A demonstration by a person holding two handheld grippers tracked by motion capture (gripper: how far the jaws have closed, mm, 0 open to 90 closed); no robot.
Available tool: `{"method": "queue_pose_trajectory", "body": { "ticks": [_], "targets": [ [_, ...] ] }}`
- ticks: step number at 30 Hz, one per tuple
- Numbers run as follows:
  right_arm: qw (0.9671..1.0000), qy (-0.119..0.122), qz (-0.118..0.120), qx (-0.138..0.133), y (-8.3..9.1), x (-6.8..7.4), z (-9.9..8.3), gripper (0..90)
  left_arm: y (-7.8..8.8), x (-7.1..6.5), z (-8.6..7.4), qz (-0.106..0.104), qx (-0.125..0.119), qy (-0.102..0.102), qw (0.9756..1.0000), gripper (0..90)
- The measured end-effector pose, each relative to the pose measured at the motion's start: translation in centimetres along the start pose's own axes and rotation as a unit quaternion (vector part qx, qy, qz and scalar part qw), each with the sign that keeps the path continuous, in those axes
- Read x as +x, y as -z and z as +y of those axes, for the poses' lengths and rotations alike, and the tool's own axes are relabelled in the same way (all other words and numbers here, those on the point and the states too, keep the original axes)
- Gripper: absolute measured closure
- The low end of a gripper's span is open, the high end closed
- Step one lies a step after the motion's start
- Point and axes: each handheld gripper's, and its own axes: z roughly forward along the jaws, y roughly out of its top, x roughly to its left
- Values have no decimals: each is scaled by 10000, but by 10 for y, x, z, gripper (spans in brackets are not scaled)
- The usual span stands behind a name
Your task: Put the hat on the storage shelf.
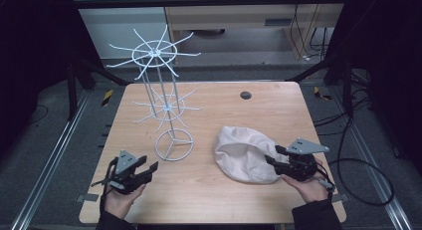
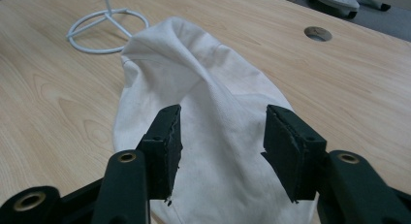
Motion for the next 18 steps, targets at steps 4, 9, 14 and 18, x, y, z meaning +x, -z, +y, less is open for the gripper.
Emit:
{"method": "queue_pose_trajectory", "body": {
  "ticks": [4, 9, 14, 18],
  "targets": [
    [9996, 230, 21, 191, -11, 3, 12, 474, -1, 15, -5, 180, 5, 124, 9998, 446],
    [9988, 378, 60, 308, -20, 5, 23, 474, -5, 31, -15, 375, 105, 183, 9991, 408],
    [9976, 509, 92, 451, -29, 7, 35, 471, -7, 43, -21, 420, 67, 301, 9986, 370],
    [9961, 629, 147, 598, -35, 8, 43, 476, -6, 54, -25, 496, 57, 403, 9979, 358]
  ]
}}
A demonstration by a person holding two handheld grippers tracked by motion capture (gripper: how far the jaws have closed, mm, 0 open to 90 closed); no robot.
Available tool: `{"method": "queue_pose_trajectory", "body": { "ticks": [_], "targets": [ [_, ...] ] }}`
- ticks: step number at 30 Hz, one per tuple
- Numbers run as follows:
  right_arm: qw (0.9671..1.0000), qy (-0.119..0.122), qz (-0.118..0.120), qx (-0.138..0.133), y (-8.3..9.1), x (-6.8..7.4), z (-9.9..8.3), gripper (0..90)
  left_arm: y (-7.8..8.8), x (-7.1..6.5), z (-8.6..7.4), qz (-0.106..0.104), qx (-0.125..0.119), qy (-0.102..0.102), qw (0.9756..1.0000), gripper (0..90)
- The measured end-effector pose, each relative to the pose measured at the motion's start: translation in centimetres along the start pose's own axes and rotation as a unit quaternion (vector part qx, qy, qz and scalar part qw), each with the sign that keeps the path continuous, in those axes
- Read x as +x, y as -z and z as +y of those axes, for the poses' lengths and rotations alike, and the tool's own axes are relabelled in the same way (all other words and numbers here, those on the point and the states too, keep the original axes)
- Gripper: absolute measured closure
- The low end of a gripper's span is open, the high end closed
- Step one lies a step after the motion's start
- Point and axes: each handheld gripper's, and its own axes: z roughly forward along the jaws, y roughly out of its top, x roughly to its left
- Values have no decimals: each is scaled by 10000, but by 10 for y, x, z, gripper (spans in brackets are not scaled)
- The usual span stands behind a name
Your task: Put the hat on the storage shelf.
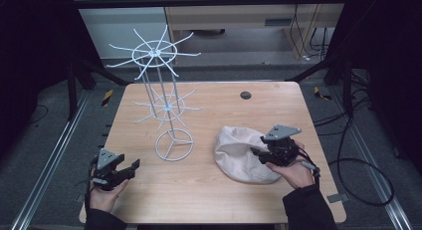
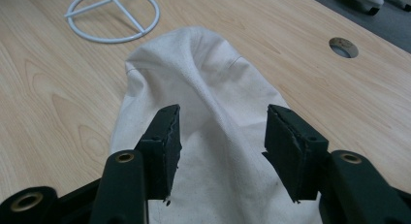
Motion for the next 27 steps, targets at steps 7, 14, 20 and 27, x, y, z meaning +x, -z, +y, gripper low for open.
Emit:
{"method": "queue_pose_trajectory", "body": {
  "ticks": [7, 14, 20, 27],
  "targets": [
    [9995, 140, 106, 247, -14, 1, 9, 476, 0, 7, -2, 163, 13, 75, 9998, 340],
    [9979, 172, 176, 595, -31, 1, 9, 527, -2, 6, -3, 190, 90, 32, 9998, 344],
    [9963, 173, 159, 829, -45, -2, 7, 606, -3, 6, -3, 199, 116, 43, 9997, 352],
    [9938, 339, 63, 1058, -57, -3, 6, 806, -3, 6, -3, 165, 148, 14, 9998, 364]
  ]
}}
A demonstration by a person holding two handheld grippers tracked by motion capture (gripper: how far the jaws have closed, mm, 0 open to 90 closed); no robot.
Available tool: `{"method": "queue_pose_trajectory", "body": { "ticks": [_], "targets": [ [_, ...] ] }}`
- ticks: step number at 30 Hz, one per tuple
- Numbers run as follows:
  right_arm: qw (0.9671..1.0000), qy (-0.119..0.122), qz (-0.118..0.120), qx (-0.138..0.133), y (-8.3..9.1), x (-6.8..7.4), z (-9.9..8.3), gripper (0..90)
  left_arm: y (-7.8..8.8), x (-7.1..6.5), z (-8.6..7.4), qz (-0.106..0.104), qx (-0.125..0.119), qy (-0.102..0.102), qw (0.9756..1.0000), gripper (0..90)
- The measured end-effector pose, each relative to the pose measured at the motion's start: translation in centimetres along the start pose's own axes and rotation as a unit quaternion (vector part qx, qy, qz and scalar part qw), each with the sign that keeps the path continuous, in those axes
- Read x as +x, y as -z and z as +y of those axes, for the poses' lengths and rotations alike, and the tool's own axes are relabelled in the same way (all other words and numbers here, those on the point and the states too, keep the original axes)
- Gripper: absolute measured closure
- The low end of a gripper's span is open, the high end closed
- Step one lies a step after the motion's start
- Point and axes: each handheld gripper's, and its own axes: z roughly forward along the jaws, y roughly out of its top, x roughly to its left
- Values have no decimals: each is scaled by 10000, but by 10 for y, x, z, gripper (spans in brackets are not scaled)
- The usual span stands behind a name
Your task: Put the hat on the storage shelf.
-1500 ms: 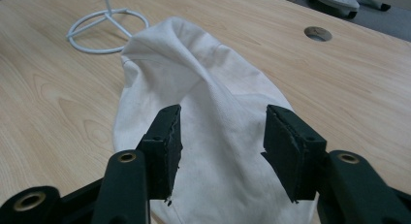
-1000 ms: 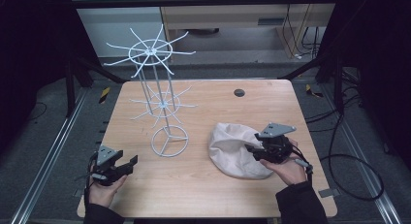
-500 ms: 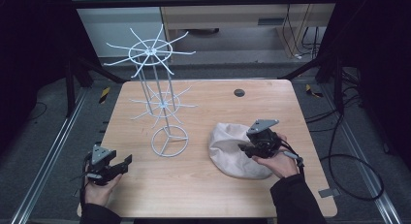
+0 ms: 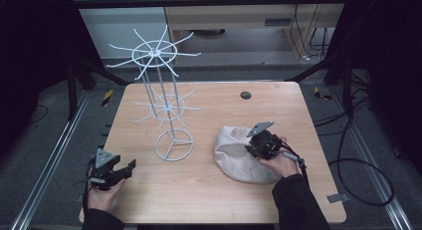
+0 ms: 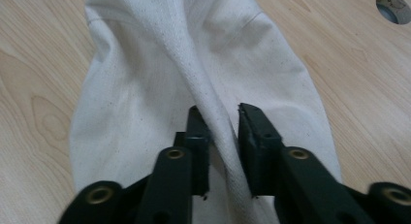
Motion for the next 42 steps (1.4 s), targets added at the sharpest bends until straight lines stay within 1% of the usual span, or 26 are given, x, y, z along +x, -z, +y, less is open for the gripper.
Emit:
{"method": "queue_pose_trajectory", "body": {
  "ticks": [2, 5, 9, 11, 13, 15, 20, 21, 22, 23, 24, 25, 26, 27, 28, 30, 31, 33, 34, 35, 36, 37, 38, 39, 41, 42],
  "targets": [
    [10000, 12, -33, 34, -1, 0, 0, 867, 0, 0, 0, 10, 13, 5, 10000, 365],
    [10000, 33, -53, 18, -1, 1, 0, 877, -1, 0, 0, 9, 24, 8, 10000, 368],
    [9999, 23, -50, -87, 2, -1, -1, 880, -1, 0, 0, 1, 32, 1, 10000, 371],
    [9998, 19, -30, -196, 7, -1, -2, 881, -1, 0, 0, -1, 40, 2, 10000, 372],
    [9998, 17, -26, -217, 9, -2, -2, 881, -1, 0, 0, -1, 43, -2, 10000, 372],
    [9993, -29, 18, -361, 17, -2, -4, 882, -1, 0, 0, -10, 42, 3, 10000, 373],
    [9985, -139, 55, -525, 28, -2, -6, 882, -1, -1, 0, -14, 42, 12, 10000, 377],
    [9981, -193, 61, -580, 31, -1, -6, 882, -1, -1, 0, -11, 41, 13, 10000, 377],
    [9969, -278, 103, -733, 38, -1, -8, 882, 0, -1, 0, -9, 32, 15, 10000, 381],
    [9969, -278, 103, -733, 38, -1, -8, 882, 0, -1, 0, -5, 0, 37, 10000, 381],
    [9951, -393, 139, -895, 44, -1, -11, 882, 0, -1, 0, -11, -11, 44, 10000, 384],
    [9940, -452, 163, -980, 47, -1, -12, 883, 0, -1, 0, -17, -3, 35, 10000, 384],
    [9940, -452, 163, -980, 47, -1, -12, 883, 0, -1, 0, -20, -7, 37, 10000, 384],
    [9929, -520, 173, -1059, 49, -1, -14, 882, 0, -1, 0, -22, -5, 39, 10000, 385],
    [9894, -682, 206, -1264, 55, -1, -18, 883, 0, -1, 0, -23, -5, 39, 10000, 386],
    [9866, -779, 216, -1414, 58, -1, -22, 883, 1, -1, 0, -15, -15, 41, 10000, 388],
    [9851, -828, 240, -1489, 59, -1, -24, 883, 1, -1, 0, -17, -44, 79, 10000, 389],
    [9846, -851, 256, -1504, 60, -1, -25, 883, 1, -1, 0, -16, -56, 91, 9999, 391],
    [9830, -892, 245, -1588, 63, -1, -27, 883, 1, -1, 0, -23, -60, 110, 9999, 392],
    [9830, -892, 245, -1588, 63, -1, -27, 883, 1, -1, 0, -23, -60, 110, 9999, 394],
    [9821, -898, 241, -1636, 65, -1, -28, 883, 1, -1, 0, -29, -57, 110, 9999, 394],
    [9803, -936, 245, -1723, 69, 1, -30, 883, 1, -1, 0, -34, -39, 97, 9999, 396],
    [9803, -936, 245, -1723, 69, 1, -30, 883, 1, -1, -1, -34, -39, 96, 9999, 396],
    [9792, -925, 244, -1789, 74, 2, -31, 883, 1, -1, -1, -41, -40, 94, 9999, 397],
    [9787, -916, 237, -1821, 76, 3, -32, 883, 1, -1, -1, -43, -41, 98, 9999, 398],
    [9773, -917, 215, -1897, 83, 4, -33, 883, 1, -1, -1, -49, -41, 95, 9999, 398]
  ]
}}
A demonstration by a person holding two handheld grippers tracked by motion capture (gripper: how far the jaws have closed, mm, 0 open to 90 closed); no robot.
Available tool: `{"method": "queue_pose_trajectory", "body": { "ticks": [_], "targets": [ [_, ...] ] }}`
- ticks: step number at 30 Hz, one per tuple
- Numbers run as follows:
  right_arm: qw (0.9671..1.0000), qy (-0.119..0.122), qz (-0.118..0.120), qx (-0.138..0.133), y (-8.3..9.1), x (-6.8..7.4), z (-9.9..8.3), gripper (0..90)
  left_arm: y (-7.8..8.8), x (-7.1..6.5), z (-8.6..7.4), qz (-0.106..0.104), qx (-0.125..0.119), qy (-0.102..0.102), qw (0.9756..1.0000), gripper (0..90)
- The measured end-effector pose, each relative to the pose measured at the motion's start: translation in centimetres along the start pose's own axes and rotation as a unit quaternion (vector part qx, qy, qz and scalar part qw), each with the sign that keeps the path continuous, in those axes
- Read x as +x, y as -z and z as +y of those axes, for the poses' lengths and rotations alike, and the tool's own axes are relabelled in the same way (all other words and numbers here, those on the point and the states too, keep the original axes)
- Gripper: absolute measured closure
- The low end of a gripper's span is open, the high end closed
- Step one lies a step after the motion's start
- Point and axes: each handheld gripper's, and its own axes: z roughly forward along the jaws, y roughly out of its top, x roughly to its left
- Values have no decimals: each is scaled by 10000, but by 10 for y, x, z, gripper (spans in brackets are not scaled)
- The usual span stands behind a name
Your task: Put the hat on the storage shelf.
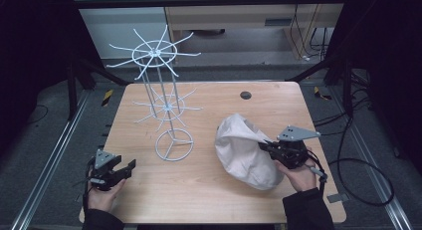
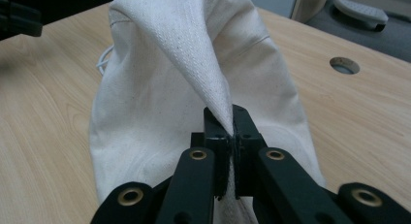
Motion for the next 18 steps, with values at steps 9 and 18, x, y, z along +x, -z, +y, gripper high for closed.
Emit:
{"method": "queue_pose_trajectory", "body": {
  "ticks": [9, 18],
  "targets": [
    [9984, 22, -81, -561, 28, 4, 14, 884, -1, 0, 0, -1, 0, 16, 10000, 399],
    [9947, 15, -192, -1008, 44, 9, 24, 884, -1, -1, 0, 1, -13, 17, 10000, 399]
  ]
}}
